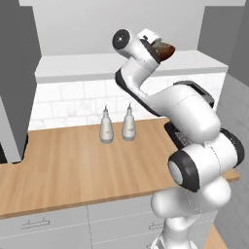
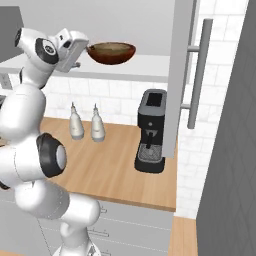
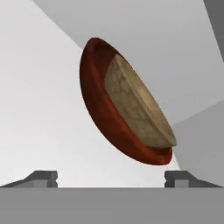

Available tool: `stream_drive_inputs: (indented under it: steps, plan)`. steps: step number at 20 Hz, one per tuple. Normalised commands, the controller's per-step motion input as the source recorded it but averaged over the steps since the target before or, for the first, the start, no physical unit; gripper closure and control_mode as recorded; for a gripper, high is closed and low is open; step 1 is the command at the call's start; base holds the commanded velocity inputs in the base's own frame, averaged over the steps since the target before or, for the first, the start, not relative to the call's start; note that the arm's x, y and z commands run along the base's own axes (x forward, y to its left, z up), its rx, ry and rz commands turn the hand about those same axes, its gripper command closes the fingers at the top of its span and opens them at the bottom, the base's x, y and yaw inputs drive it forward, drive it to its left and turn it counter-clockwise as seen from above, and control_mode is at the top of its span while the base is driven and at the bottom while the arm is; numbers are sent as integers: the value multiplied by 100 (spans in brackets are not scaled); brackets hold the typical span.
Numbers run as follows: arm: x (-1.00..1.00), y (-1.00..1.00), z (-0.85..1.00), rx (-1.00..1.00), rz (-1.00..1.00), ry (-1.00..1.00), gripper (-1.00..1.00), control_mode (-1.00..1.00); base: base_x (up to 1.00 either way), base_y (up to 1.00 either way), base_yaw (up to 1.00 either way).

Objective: Pick up the bowls on the counter and stack them on top of one another in the open cabinet. Place the smaller bowl on top of the larger bowl.

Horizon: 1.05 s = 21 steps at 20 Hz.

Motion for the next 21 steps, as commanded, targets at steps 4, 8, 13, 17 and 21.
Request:
stream_drive_inputs:
  steps: [4,8,13,17,21]
  plan:
    - [-100,5,-93,-1,0,-4,-100,-100,0,0,0]
    - [-100,-28,-100,-7,0,-1,-100,-100,0,0,0]
    - [-100,-42,-100,-14,0,6,-100,-100,0,0,0]
    - [-92,-47,-90,2,-9,17,-100,-100,0,0,0]
    - [0,-3,0,3,-1,0,-100,-100,0,0,0]
